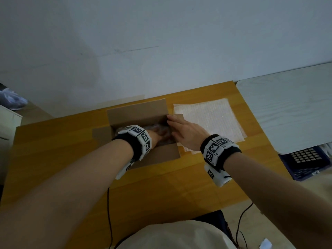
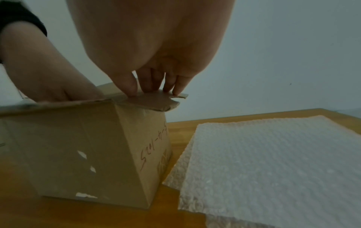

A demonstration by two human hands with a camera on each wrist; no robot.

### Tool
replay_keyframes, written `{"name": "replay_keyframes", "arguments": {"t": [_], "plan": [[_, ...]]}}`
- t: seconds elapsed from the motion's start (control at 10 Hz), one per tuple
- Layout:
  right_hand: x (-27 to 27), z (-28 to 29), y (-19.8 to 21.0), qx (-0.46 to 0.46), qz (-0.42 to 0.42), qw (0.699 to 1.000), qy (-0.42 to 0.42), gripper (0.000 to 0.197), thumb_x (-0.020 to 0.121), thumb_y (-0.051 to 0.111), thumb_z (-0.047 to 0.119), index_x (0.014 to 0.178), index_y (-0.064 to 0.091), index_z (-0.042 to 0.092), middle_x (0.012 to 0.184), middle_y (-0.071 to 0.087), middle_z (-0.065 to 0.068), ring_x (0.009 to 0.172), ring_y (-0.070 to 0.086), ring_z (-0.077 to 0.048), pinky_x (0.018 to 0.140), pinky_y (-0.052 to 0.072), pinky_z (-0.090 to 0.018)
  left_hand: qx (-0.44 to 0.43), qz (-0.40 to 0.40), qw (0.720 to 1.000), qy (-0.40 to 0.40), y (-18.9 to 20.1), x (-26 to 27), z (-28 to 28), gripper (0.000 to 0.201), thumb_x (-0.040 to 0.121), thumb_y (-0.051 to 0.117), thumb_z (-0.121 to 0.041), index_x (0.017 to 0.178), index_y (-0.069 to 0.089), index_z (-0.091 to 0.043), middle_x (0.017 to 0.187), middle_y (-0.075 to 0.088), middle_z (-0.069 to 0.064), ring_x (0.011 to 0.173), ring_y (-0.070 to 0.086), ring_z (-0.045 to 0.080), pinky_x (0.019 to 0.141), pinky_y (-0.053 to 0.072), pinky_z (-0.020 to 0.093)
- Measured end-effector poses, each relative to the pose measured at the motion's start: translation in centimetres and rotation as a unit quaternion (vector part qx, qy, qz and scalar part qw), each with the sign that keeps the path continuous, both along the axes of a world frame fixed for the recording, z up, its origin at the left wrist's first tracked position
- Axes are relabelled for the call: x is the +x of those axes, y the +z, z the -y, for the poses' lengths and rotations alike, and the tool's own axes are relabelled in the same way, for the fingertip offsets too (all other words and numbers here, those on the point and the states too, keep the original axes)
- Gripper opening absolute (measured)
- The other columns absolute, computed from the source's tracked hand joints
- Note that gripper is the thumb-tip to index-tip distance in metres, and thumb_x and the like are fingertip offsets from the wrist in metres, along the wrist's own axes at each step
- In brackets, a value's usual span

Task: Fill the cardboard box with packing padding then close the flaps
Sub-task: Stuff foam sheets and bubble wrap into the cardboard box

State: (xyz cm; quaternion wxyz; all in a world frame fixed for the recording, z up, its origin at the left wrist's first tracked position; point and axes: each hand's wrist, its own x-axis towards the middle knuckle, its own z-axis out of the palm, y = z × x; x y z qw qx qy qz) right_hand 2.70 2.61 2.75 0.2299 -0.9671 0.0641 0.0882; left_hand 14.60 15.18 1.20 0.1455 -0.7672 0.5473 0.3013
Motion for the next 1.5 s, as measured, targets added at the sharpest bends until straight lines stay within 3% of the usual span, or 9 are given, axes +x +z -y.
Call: {"name": "replay_keyframes", "arguments": {"t": [0.2, 0.4, 0.5, 0.7, 0.8, 1.0, 1.1, 1.3, 1.5], "plan": [[0.1, -0.3, 0.4, -0.003, -0.03, 1.0, -0.003, 0.057, 0.097, 0.041, 0.033, 0.149, 0.022, 0.018, 0.16, 0.006, 0.008, 0.144, 0.023, -0.013, 0.112, 0.03, -0.03, -0.008, -0.015, 0.999, 0.047, 1.3, 0.6, -0.7, 0.043, 0.099, 0.042, -0.018, 0.142, 0.039, -0.014, 0.146, 0.04, 0.011, 0.133, 0.038, 0.026, 0.109, 0.029, 0.035], [0.2, -0.7, 1.2, -0.013, -0.068, 0.998, -0.002, 0.063, 0.097, 0.042, 0.034, 0.151, 0.014, 0.017, 0.16, 0.0, 0.008, 0.145, 0.019, -0.015, 0.113, 0.026, -0.03, -0.04, -0.024, 0.995, 0.087, 1.8, 1.4, -3.1, 0.047, 0.099, 0.04, -0.02, 0.145, 0.033, -0.029, 0.154, 0.03, 0.003, 0.136, 0.036, 0.025, 0.11, 0.033, 0.039], [0.1, -1.0, 1.6, -0.022, -0.07, 0.997, -0.011, 0.062, 0.097, 0.042, 0.033, 0.15, 0.015, 0.018, 0.16, 0.003, 0.007, 0.144, 0.023, -0.018, 0.113, 0.029, -0.035, -0.083, -0.033, 0.99, 0.109, 2.7, 1.9, -4.5, 0.048, 0.098, 0.042, -0.02, 0.144, 0.034, -0.031, 0.153, 0.031, 0.002, 0.136, 0.037, 0.023, 0.111, 0.032, 0.037], [-0.8, -1.0, 2.7, -0.027, -0.045, 0.997, -0.049, 0.058, 0.096, 0.045, 0.033, 0.148, 0.023, 0.02, 0.159, 0.011, 0.006, 0.139, 0.034, -0.025, 0.11, 0.034, -0.04, -0.242, -0.042, 0.956, 0.159, 5.4, 0.6, -4.8, 0.039, 0.096, 0.046, -0.02, 0.135, 0.048, -0.021, 0.137, 0.052, 0.002, 0.121, 0.05, 0.02, 0.101, 0.039, 0.033], [-1.9, -0.6, 3.5, -0.02, -0.033, 0.996, -0.085, 0.055, 0.097, 0.043, 0.033, 0.147, 0.025, 0.022, 0.159, 0.014, 0.007, 0.132, 0.042, -0.026, 0.106, 0.039, -0.041, -0.309, -0.041, 0.937, 0.155, 6.7, -1.1, -3.8, 0.036, 0.096, 0.046, -0.017, 0.132, 0.05, -0.018, 0.134, 0.052, 0.001, 0.12, 0.05, 0.02, 0.1, 0.041, 0.034], [-6.0, 1.7, 4.3, -0.039, -0.013, 0.987, -0.157, 0.054, 0.098, 0.041, 0.034, 0.148, 0.025, 0.02, 0.158, 0.016, 0.005, 0.14, 0.032, -0.019, 0.11, 0.035, -0.038, -0.376, 0.046, 0.919, 0.108, 6.7, -5.8, 0.7, 0.036, 0.099, 0.04, -0.017, 0.135, 0.045, -0.016, 0.139, 0.047, 0.0, 0.127, 0.042, 0.018, 0.1, 0.043, 0.033], [-8.3, 3.3, 3.9, -0.042, -0.024, 0.98, -0.192, 0.053, 0.099, 0.04, 0.035, 0.148, 0.025, 0.021, 0.158, 0.017, 0.005, 0.141, 0.03, -0.018, 0.111, 0.034, -0.037, -0.395, 0.028, 0.911, 0.115, 6.0, -8.3, 2.8, 0.04, 0.099, 0.04, -0.014, 0.139, 0.041, -0.014, 0.143, 0.043, 0.002, 0.132, 0.037, 0.019, 0.106, 0.036, 0.031], [-10.4, 7.1, 0.9, -0.028, -0.052, 0.974, -0.218, 0.053, 0.098, 0.041, 0.034, 0.147, 0.025, 0.021, 0.157, 0.02, 0.004, 0.14, 0.032, -0.017, 0.11, 0.035, -0.037, -0.356, -0.013, 0.928, 0.106, 3.3, -12.5, 6.8, 0.042, 0.099, 0.039, -0.013, 0.141, 0.038, -0.016, 0.146, 0.038, 0.0, 0.134, 0.033, 0.017, 0.104, 0.039, 0.032], [-9.9, 11.3, -3.3, -0.009, -0.077, 0.975, -0.209, 0.053, 0.098, 0.041, 0.031, 0.147, 0.025, 0.021, 0.157, 0.021, 0.006, 0.14, 0.032, -0.016, 0.108, 0.035, -0.036, -0.263, -0.03, 0.944, 0.196, -0.2, -13.5, 10.3, 0.046, 0.1, 0.034, -0.01, 0.145, 0.029, -0.016, 0.154, 0.024, 0.004, 0.141, 0.022, 0.019, 0.111, 0.03, 0.035]]}}
